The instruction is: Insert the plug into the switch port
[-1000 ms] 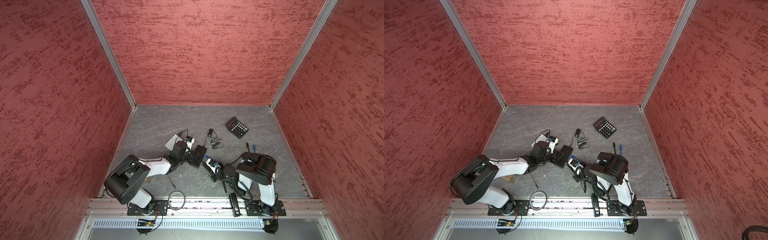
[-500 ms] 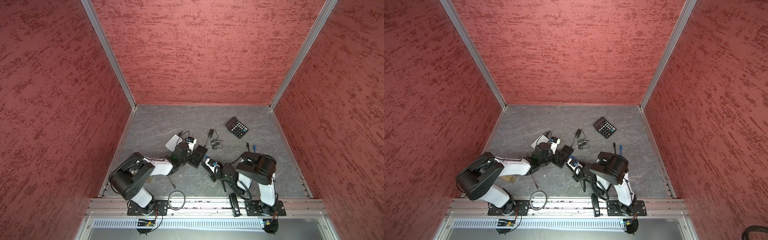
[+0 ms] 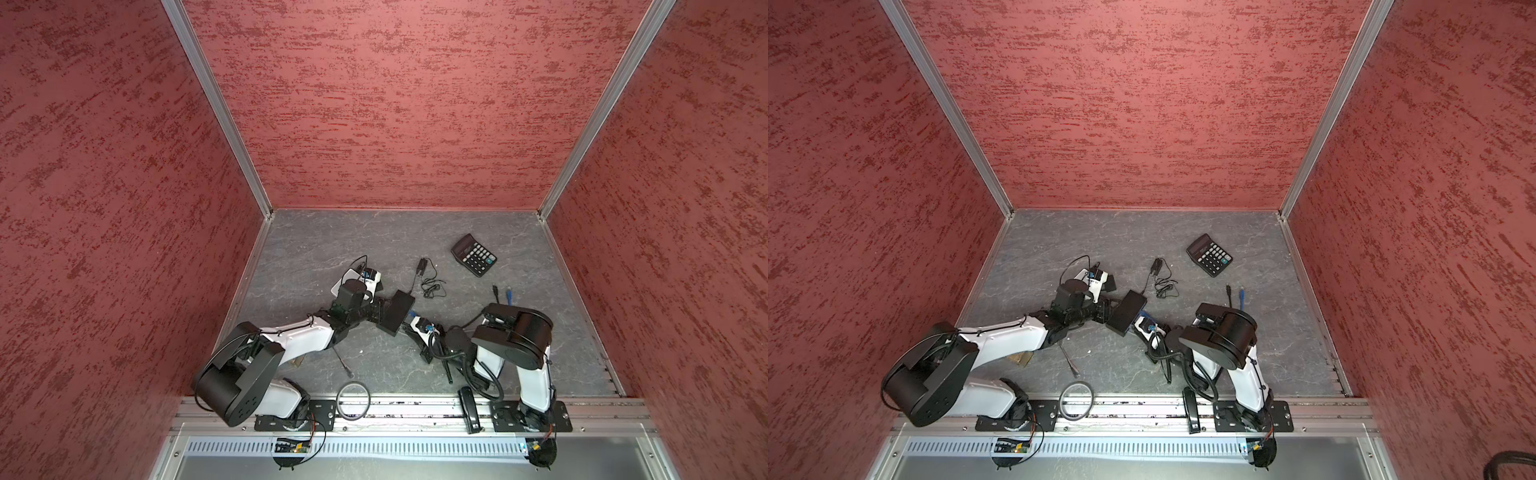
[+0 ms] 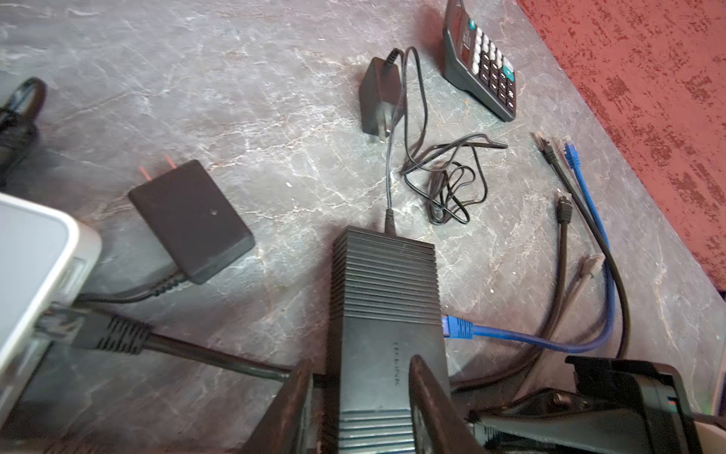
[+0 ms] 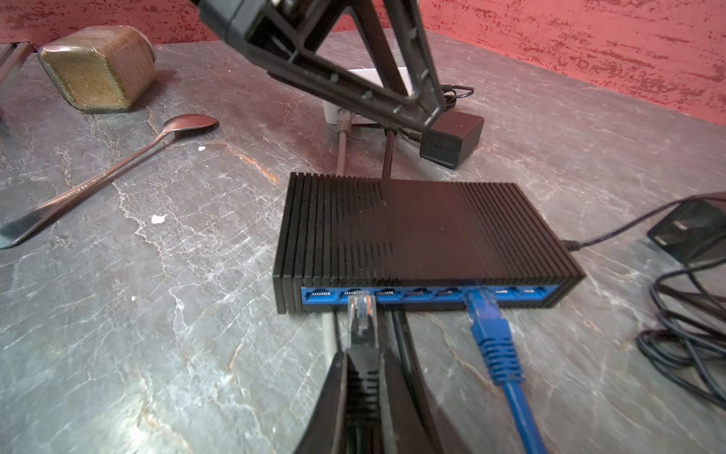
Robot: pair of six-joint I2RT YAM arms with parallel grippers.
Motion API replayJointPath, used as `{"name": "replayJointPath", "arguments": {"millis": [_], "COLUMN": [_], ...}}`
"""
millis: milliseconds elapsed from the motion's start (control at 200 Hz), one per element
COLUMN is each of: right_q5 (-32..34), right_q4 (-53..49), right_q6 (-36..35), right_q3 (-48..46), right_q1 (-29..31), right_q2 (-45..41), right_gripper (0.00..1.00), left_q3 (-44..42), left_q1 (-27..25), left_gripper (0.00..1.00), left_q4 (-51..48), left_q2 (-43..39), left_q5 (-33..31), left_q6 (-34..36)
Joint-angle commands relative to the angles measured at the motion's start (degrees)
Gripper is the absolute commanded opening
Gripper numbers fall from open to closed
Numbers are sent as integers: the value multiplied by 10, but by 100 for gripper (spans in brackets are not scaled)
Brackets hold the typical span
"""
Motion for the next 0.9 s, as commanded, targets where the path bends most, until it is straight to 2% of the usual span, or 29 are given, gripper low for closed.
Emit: {"name": "replayJointPath", "arguments": {"millis": [0, 606, 897], "right_q5": [3, 10, -10], "right_q4": [25, 33, 31], "right_q6": [9, 14, 19], "right_q3": [5, 7, 8], "right_q1": [-5, -4, -11], "right_q2": [4, 3, -5], "right_gripper": [0, 0, 0], "left_q3": [-16, -43, -66], "left_q1": [0, -26, -43], "left_gripper": [42, 42, 42], "left_q4": [5, 78, 130], "left_q2": [10, 69, 80], "left_q5": [9, 23, 39], "left_q6": [0, -29, -34]}}
